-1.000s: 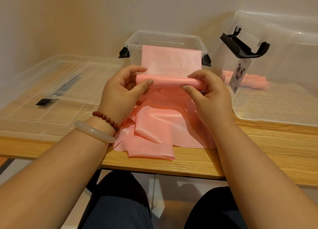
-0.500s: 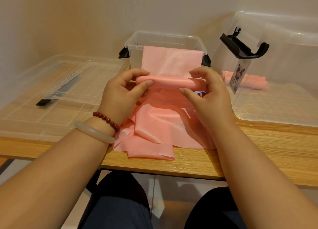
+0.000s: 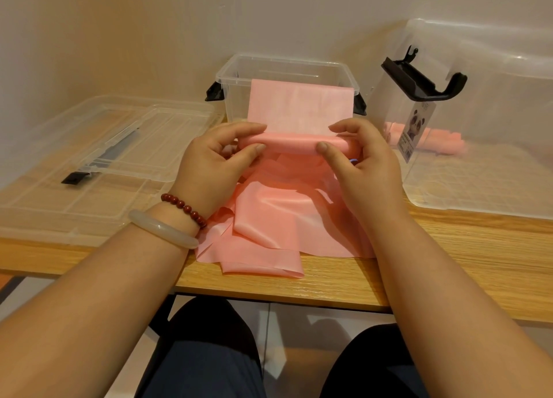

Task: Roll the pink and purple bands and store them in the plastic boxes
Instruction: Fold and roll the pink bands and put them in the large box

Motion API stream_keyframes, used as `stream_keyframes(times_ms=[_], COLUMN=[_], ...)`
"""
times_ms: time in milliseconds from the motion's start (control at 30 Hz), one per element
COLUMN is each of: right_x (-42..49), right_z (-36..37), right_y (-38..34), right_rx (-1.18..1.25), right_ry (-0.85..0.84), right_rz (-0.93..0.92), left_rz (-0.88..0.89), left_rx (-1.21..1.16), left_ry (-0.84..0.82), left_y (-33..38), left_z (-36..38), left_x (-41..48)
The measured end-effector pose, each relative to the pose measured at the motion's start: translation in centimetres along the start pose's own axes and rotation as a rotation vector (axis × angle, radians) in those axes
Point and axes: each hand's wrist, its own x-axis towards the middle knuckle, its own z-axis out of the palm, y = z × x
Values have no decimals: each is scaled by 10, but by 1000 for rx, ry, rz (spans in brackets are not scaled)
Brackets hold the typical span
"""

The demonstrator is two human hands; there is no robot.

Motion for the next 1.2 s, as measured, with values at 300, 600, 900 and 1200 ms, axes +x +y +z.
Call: stream_keyframes(times_ms=[300, 600, 900, 1200], right_x=[1, 0, 0, 0], right_z=[2, 3, -1, 0], right_y=[4, -1, -2, -3], right_rx=[-55, -7, -18, 33], right_ry=[-14, -22, -35, -13], right_rz=[-76, -41, -17, 28], left_rz=[-25, 1, -38, -6], left_rx=[-49, 7, -15, 28], left_ry=[13, -7, 9, -1], left_y=[3, 2, 1, 2], left_z=[1, 1, 1, -1], left_x=[-1, -1, -1, -1])
